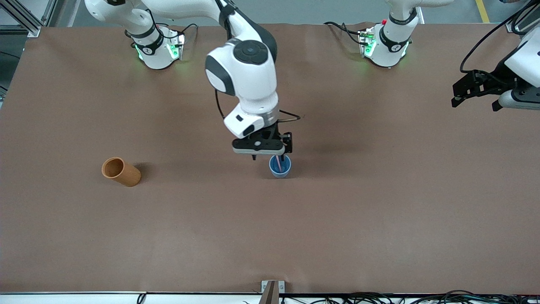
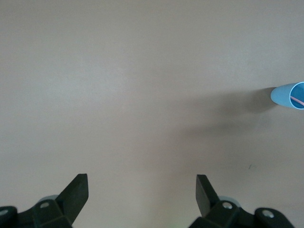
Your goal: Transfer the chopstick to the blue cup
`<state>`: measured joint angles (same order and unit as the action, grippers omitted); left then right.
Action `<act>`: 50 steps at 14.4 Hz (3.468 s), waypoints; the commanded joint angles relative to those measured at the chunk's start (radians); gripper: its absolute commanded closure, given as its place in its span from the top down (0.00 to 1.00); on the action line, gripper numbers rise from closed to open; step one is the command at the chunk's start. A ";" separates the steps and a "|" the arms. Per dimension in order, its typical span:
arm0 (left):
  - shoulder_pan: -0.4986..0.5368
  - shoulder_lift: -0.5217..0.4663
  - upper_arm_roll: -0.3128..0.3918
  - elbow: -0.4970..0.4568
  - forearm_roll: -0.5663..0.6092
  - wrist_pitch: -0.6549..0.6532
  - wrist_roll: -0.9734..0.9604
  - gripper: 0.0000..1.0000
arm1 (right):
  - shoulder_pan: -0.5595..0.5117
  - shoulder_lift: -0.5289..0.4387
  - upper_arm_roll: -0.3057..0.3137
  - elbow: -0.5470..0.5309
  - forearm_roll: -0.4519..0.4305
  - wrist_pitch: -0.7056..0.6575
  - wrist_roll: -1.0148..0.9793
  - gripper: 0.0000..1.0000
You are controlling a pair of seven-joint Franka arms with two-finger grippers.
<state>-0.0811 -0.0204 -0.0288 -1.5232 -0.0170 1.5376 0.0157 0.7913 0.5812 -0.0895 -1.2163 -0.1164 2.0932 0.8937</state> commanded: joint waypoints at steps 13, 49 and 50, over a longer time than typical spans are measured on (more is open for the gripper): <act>-0.003 0.030 -0.005 0.044 -0.011 -0.005 -0.002 1.00 | -0.587 -0.578 0.013 -0.383 0.029 -0.318 -0.583 1.00; -0.003 0.048 -0.005 0.060 -0.004 -0.005 0.006 1.00 | -0.807 -0.600 0.014 -0.241 0.119 -0.631 -0.932 1.00; -0.003 0.046 -0.005 0.060 -0.006 -0.005 0.006 1.00 | -0.807 -0.600 0.014 -0.242 0.120 -0.630 -0.932 1.00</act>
<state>-0.0828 0.0153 -0.0349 -1.4894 -0.0171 1.5398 0.0155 -0.0055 -0.0176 -0.0835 -1.4599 0.0039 1.4700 -0.0284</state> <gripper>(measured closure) 0.000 0.000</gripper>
